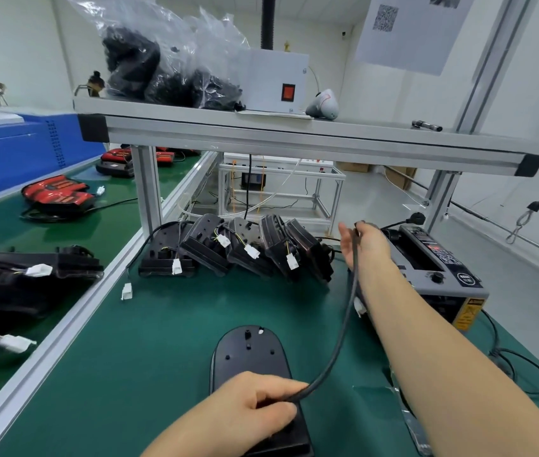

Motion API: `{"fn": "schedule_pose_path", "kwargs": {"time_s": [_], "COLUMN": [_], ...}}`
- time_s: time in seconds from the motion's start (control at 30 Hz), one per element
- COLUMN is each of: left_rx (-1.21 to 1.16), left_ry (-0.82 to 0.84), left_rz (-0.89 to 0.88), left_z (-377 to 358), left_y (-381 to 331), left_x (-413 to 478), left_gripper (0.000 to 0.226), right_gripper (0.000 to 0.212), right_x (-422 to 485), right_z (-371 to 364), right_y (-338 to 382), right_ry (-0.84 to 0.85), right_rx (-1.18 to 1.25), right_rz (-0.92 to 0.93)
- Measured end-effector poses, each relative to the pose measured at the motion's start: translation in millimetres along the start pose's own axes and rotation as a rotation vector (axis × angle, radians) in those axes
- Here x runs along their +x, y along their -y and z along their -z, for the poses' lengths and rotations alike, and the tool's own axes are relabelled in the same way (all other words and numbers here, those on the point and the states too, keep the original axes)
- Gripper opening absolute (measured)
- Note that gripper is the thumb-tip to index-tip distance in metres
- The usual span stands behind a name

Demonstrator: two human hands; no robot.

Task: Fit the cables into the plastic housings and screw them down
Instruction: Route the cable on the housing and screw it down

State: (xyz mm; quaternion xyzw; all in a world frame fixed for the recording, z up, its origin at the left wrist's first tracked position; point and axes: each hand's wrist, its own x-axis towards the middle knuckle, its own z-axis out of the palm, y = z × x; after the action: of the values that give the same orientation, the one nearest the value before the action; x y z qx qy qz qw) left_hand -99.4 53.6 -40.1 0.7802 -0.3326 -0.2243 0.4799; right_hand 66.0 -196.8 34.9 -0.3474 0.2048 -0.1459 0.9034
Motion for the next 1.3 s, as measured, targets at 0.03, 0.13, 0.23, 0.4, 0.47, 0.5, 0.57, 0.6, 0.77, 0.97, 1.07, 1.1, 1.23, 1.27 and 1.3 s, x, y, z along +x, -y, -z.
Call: {"fn": "schedule_pose_path", "kwargs": {"time_s": [0.03, 0.13, 0.23, 0.4, 0.47, 0.5, 0.57, 0.6, 0.77, 0.97, 1.07, 1.1, 1.23, 1.27, 1.3], "left_rx": [0.021, 0.174, 0.294, 0.317, 0.413, 0.500, 0.639, 0.683, 0.770, 0.277, 0.162, 0.190, 0.310, 0.330, 0.330], "left_ry": [-0.002, -0.042, -0.151, -0.300, -0.384, -0.447, -0.483, -0.470, -0.451, -0.552, -0.612, -0.624, -0.636, -0.631, -0.632], "left_rz": [-0.014, -0.052, -0.098, -0.125, -0.146, -0.181, -0.228, -0.229, -0.181, -0.014, -0.004, -0.034, -0.067, -0.063, -0.060], "left_z": [0, -6, -11, -18, -28, -33, -40, -42, -43, -37, -31, -32, -36, -36, -37], "left_y": [-1, -2, -1, 3, 6, 9, 9, 8, 12, 13, 14, 13, 10, 10, 9], "left_x": [0, -3, -13, -33, -36, -37, -41, -43, -58, -70, -68, -68, -64, -64, -63], "left_gripper": [0.036, 0.035, 0.026, 0.012, 0.013, 0.014, 0.026, 0.038, 0.074, 0.060, 0.031, 0.026, 0.018, 0.020, 0.022], "right_gripper": [0.010, 0.019, 0.015, 0.004, 0.008, 0.008, 0.009, 0.010, 0.006, 0.014, 0.014, 0.014, 0.012, 0.012, 0.013], "right_x": [-4, -21, -41, -71, -81, -86, -94, -96, -110, -179, -216, -225, -240, -241, -242], "right_z": [7, 33, 54, 51, 44, 40, 37, 38, 51, 70, 85, 89, 97, 98, 100], "right_y": [0, 2, 7, 8, 8, 8, 8, 8, 6, -12, -39, -47, -72, -76, -79], "right_ry": [0.014, 0.070, 0.099, 0.231, 0.262, 0.271, 0.279, 0.274, 0.192, 0.427, 0.515, 0.519, 0.506, 0.488, 0.472], "right_rx": [-0.078, -0.391, -0.720, -1.299, -1.489, -1.585, -1.812, -1.941, -2.032, -1.199, -0.931, -0.895, -0.812, -0.799, -0.783], "right_rz": [-0.019, -0.085, -0.184, -0.077, 0.020, 0.074, 0.204, 0.283, 0.681, 0.471, 0.162, 0.099, -0.058, -0.083, -0.107]}}
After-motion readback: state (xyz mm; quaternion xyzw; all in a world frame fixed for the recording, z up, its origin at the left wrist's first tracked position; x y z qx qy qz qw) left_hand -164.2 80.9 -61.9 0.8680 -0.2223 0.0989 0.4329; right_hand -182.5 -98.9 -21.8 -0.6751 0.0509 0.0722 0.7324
